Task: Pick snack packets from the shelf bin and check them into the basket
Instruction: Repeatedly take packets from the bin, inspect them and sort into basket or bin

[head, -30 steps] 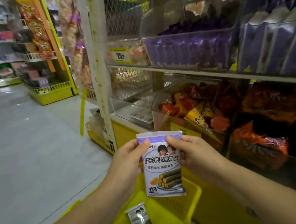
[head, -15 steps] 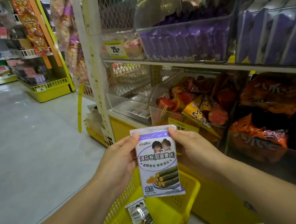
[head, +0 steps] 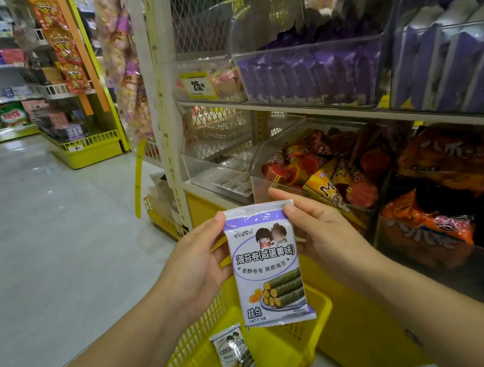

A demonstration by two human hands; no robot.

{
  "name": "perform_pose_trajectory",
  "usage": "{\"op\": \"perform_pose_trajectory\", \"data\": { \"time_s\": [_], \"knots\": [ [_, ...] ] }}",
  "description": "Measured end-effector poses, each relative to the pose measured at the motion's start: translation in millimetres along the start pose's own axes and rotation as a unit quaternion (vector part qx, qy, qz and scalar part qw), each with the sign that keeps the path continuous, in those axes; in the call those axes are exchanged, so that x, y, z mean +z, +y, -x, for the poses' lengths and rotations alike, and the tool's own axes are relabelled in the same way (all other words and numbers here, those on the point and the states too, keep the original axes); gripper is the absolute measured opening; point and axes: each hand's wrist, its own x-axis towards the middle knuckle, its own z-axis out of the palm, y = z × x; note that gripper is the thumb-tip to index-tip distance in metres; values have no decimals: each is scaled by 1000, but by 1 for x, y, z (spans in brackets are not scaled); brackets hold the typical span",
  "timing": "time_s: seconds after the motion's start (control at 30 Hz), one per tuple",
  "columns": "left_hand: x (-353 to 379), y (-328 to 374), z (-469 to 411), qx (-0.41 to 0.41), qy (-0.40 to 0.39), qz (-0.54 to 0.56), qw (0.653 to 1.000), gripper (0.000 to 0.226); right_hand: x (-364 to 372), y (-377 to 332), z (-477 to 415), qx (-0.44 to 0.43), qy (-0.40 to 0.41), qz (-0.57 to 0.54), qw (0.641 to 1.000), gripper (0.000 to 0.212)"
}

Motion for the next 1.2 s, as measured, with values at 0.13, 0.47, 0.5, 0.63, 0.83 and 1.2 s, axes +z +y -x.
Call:
{"op": "perform_pose_trajectory", "data": {
  "time_s": [0.13, 0.47, 0.5, 0.63, 0.83, 1.2],
  "knots": [
    [-3, 6, -1, 0, 32, 47, 998, 28, -6, -7, 9, 127, -163, 48, 977, 36],
    [-11, 10, 4, -151, -118, -64, 979, 44, -9, -7, 10, 252, -73, -93, 961, 28],
    [-11, 10, 5, -154, -133, -65, 977, 46, -10, -8, 9, 255, -62, -101, 960, 30],
    [-11, 7, 6, -119, -163, -82, 976, 56, -11, -9, 7, 258, -32, -121, 958, 35],
    [-11, 7, 6, 7, -169, -200, 965, 63, -10, -9, 8, 235, -6, -123, 964, 33],
    [-13, -3, 5, 61, -124, -162, 977, 55, -9, -15, 5, 222, 23, -173, 959, 40]
  ]
}}
